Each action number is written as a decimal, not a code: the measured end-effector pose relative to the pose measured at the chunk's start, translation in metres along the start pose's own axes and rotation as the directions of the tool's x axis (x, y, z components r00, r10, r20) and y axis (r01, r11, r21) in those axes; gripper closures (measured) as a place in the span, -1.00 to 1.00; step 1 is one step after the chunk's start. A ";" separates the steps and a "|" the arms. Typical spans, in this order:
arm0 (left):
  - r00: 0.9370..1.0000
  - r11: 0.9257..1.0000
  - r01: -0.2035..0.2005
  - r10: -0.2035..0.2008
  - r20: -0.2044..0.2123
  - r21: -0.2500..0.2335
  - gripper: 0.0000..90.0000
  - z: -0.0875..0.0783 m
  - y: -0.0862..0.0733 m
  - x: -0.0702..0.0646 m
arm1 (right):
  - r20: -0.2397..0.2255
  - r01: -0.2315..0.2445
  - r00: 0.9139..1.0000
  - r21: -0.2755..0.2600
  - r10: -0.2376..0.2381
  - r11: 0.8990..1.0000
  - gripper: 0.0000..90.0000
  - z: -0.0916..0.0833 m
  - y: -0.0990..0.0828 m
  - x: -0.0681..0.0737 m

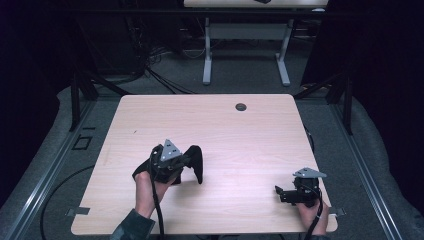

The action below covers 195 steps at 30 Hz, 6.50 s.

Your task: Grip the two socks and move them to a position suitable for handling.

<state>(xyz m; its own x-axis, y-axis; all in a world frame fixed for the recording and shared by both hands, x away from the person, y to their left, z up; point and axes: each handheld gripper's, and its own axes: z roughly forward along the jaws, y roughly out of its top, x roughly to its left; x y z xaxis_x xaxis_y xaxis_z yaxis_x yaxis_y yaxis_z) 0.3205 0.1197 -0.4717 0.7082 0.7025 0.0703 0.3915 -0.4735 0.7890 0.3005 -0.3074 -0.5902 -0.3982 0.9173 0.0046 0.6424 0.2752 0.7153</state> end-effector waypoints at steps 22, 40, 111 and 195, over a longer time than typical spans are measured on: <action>0.983 0.991 -0.005 -0.020 0.185 0.131 0.81 0.081 -0.027 -0.055 | 0.001 -0.001 1.000 -0.001 0.001 1.000 -0.97 0.000 0.000 0.000; 0.999 0.992 0.039 -0.040 0.009 0.116 -0.65 0.042 -0.072 -0.038 | 0.038 -0.042 0.998 -0.018 0.042 0.999 -0.81 -0.004 -0.003 0.002; 0.990 0.993 0.030 -0.044 0.131 0.112 0.93 0.017 -0.074 -0.030 | -0.260 0.134 0.955 -0.060 -0.145 0.989 0.95 -0.036 0.039 0.101; 0.974 0.959 0.180 -0.205 0.094 0.217 -0.49 0.039 -0.066 -0.004 | -0.281 0.188 0.946 0.068 -0.162 0.980 -0.20 -0.040 0.034 0.049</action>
<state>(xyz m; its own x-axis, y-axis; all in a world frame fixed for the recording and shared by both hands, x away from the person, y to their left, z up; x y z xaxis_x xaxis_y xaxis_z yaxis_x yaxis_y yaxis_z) 0.3145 0.1278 -0.5478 0.6654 0.7312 -0.1506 0.6309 -0.4429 0.6371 0.2768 -0.2647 -0.5376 -0.6645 0.7424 0.0852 0.5991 0.4612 0.6545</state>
